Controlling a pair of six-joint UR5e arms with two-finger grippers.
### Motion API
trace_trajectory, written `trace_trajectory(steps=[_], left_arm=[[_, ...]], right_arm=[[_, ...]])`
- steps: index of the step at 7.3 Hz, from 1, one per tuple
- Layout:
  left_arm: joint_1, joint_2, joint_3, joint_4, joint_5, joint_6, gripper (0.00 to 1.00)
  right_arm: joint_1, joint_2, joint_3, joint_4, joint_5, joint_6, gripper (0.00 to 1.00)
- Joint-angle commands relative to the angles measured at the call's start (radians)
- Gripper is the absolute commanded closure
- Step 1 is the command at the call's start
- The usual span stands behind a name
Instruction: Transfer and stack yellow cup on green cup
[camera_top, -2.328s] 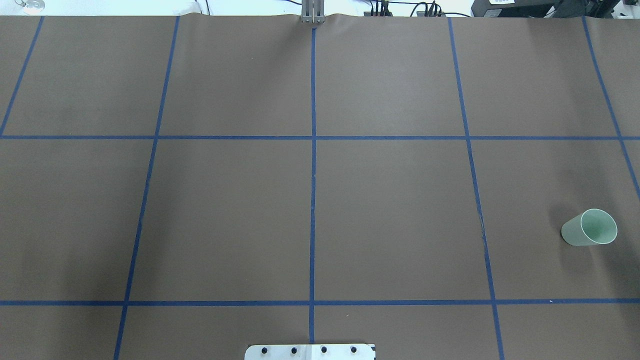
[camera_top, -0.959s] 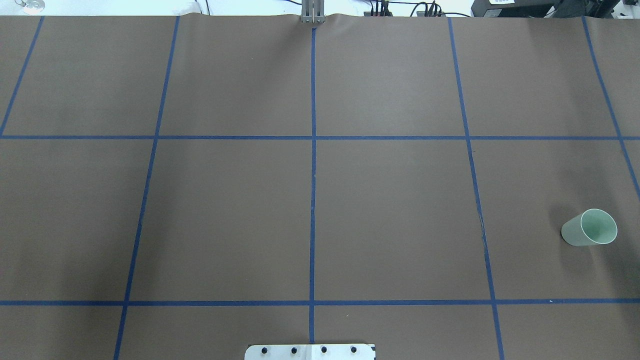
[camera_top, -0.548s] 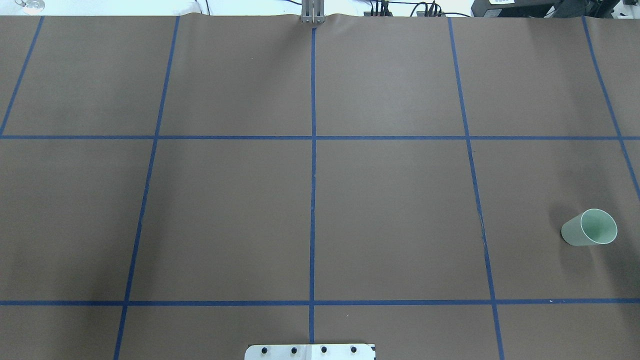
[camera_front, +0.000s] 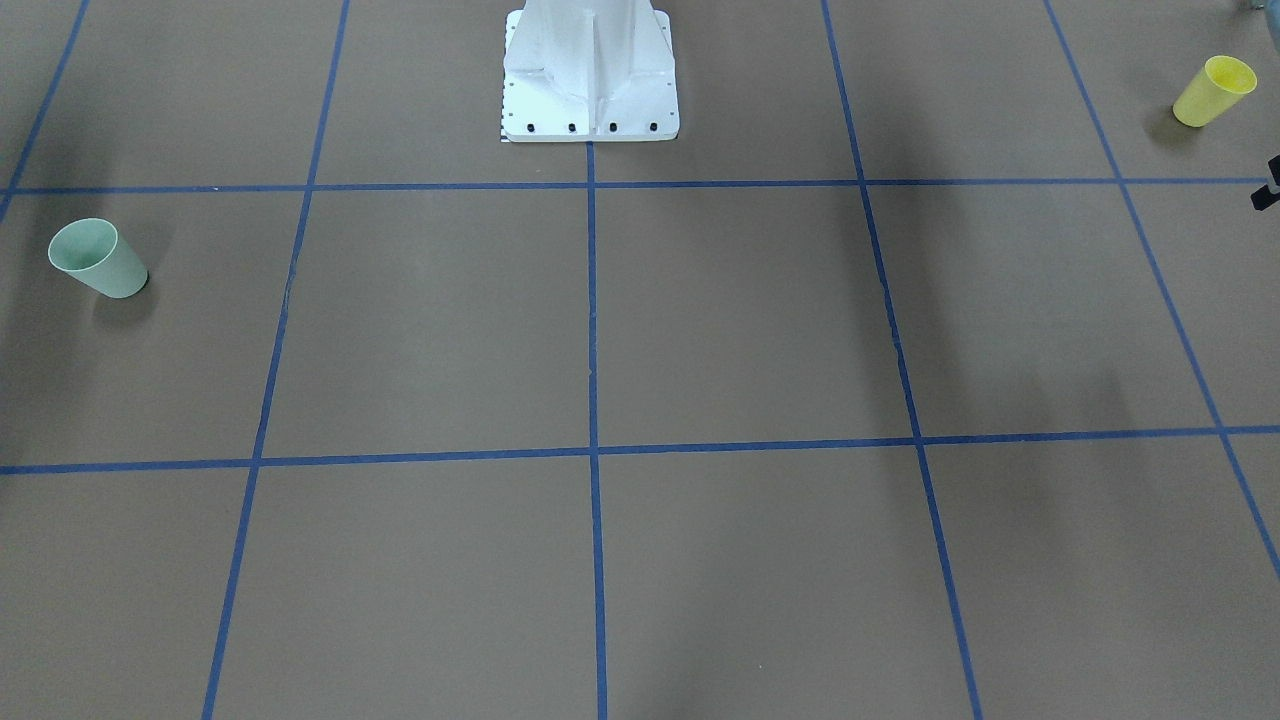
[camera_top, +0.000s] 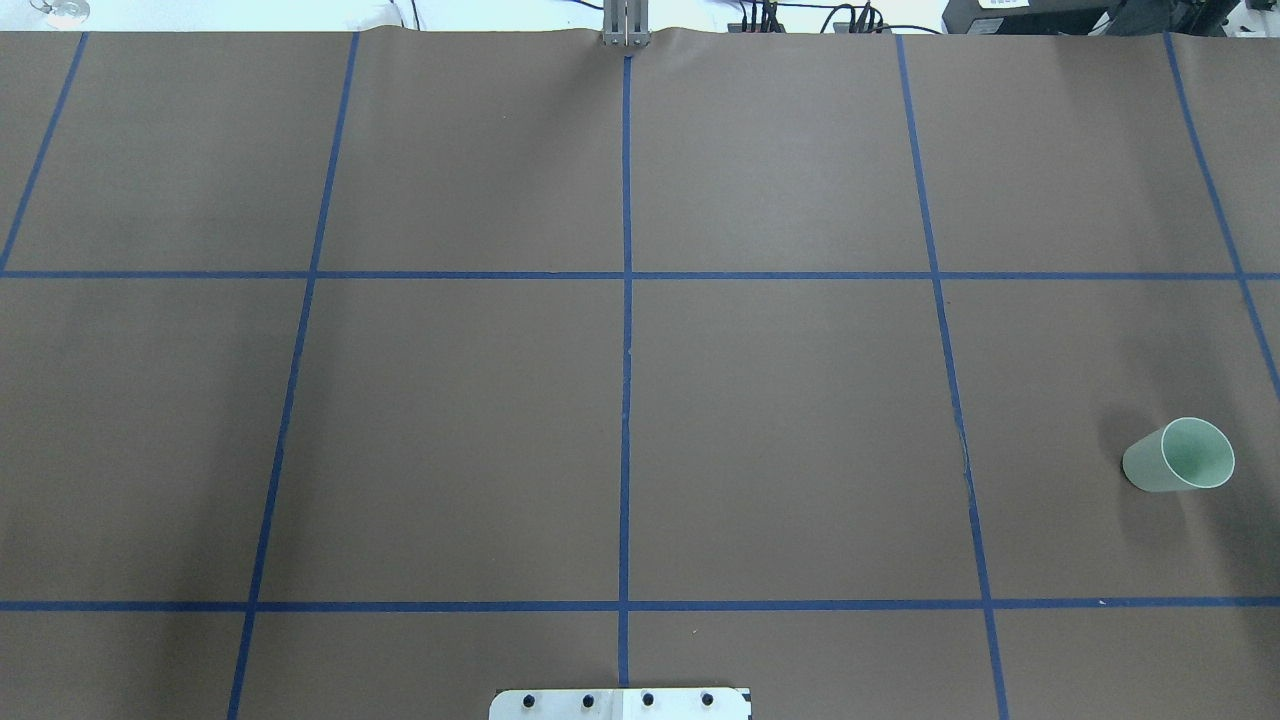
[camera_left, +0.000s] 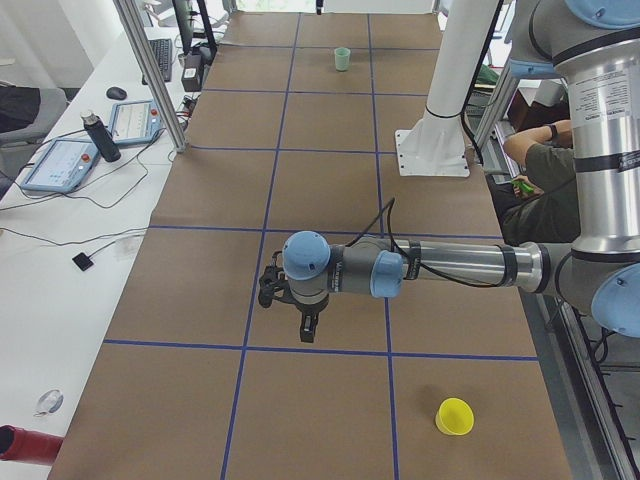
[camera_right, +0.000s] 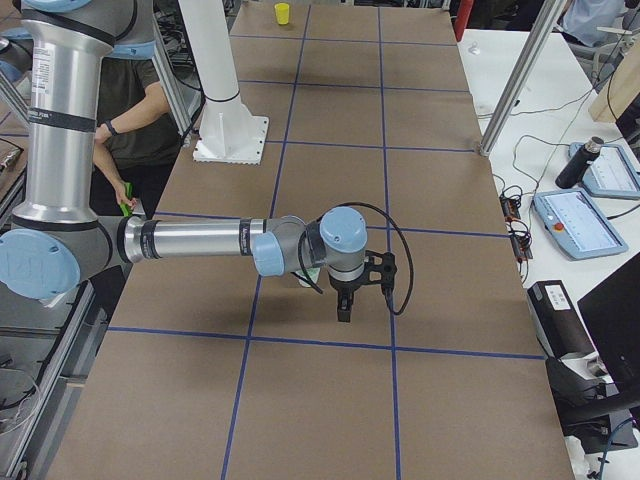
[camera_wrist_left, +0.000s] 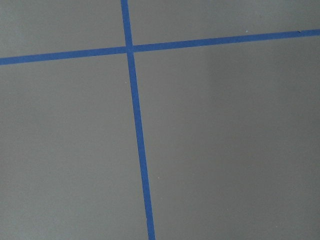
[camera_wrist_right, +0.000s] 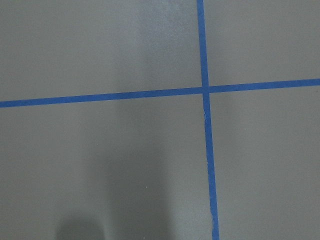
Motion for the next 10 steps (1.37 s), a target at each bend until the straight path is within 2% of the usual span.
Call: trace_trajectory(steps=[1, 3, 4, 7, 8, 9, 10], left_arm=[[0.001, 0.009, -0.001, -0.033, -0.001, -0.155, 0.00], [0.080, 0.003, 0.002, -0.168, 0.016, -0.393, 0.00], [0.157, 0.003, -0.001, -0.223, 0.063, -0.417, 0.00], [0.164, 0.001, -0.004, -0.236, 0.077, -0.576, 0.00], [0.203, -0.017, -0.005, -0.236, 0.079, -0.736, 0.00], [0.258, -0.031, -0.007, -0.238, 0.138, -0.870, 0.00], [0.286, -0.043, -0.007, -0.241, 0.158, -0.988, 0.00]], right_arm=[[-0.013, -0.003, -0.006, 0.029, 0.000, -0.001, 0.00], [-0.015, -0.004, -0.006, 0.046, 0.001, 0.003, 0.00], [-0.015, -0.004, -0.006, 0.052, 0.001, 0.003, 0.00], [-0.021, -0.004, -0.008, 0.060, 0.015, 0.004, 0.00], [-0.021, -0.004, -0.008, 0.060, 0.017, 0.004, 0.00], [-0.022, -0.004, -0.008, 0.060, 0.017, 0.006, 0.00], [-0.024, -0.004, -0.008, 0.058, 0.018, 0.009, 0.00]])
